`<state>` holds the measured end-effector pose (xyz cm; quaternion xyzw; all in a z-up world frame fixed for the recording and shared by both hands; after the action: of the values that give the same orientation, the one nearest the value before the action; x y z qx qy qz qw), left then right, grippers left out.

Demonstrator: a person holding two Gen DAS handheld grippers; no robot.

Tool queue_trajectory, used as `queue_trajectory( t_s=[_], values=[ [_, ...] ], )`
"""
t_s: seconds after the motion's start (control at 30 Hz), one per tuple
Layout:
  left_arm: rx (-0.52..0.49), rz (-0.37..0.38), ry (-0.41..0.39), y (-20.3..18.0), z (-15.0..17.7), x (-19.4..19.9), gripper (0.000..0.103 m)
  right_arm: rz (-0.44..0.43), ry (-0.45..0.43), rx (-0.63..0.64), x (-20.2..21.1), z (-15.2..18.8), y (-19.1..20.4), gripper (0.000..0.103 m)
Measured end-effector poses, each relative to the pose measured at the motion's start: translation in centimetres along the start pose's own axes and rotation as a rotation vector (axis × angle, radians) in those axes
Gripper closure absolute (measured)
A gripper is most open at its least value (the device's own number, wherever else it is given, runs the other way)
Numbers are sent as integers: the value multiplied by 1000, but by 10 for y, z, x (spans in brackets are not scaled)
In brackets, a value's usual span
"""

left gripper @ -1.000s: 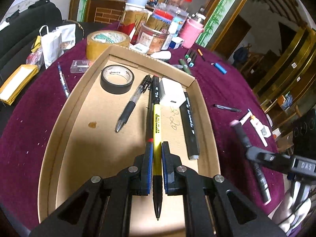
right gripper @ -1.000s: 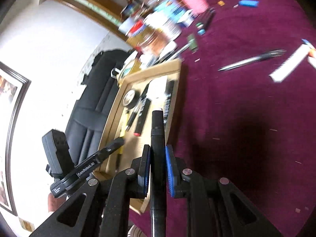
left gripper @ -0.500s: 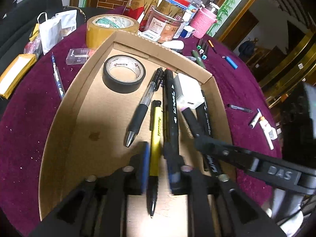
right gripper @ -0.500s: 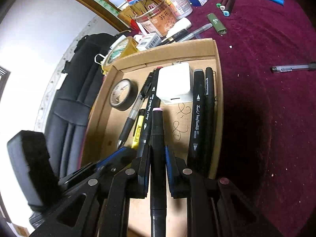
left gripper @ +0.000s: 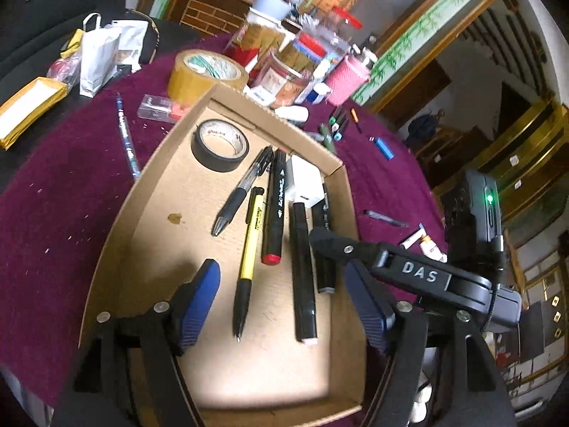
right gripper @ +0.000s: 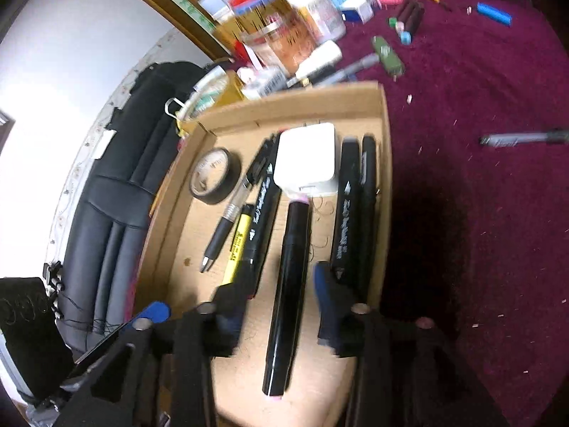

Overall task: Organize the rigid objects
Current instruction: 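Return the left tool to the table and grasp a clear ballpoint pen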

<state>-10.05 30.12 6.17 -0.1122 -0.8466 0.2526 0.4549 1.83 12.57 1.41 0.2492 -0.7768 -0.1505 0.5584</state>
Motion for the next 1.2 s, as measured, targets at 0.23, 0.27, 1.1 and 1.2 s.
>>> queue_trajectory(
  t_s=[0.23, 0.27, 1.1, 1.2],
  values=[
    [-32, 67, -118, -25, 19, 23, 23, 106, -209, 128, 70, 16, -19, 30],
    [-39, 81, -129, -28, 20, 24, 23, 125, -240, 137, 80, 20, -25, 29],
    [-378, -36, -10, -194, 15, -66, 0, 448, -672, -218, 250, 2, -296, 9],
    [-470, -88, 26, -219, 9, -99, 0, 378, -599, -290, 242, 1, -317, 9]
  ],
)
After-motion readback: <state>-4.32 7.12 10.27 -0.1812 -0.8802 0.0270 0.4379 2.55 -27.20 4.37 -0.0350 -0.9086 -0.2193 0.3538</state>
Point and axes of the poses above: each gripper's, at about its wrist camera, not at the fingertips, and x roughly against the way its jaws point, y to its left, z to its underside, the point moved 1 cm from there along -x, roughly the way its jaws point, and after that the axes turned 4 degrees about y, right-handed, at the moved point
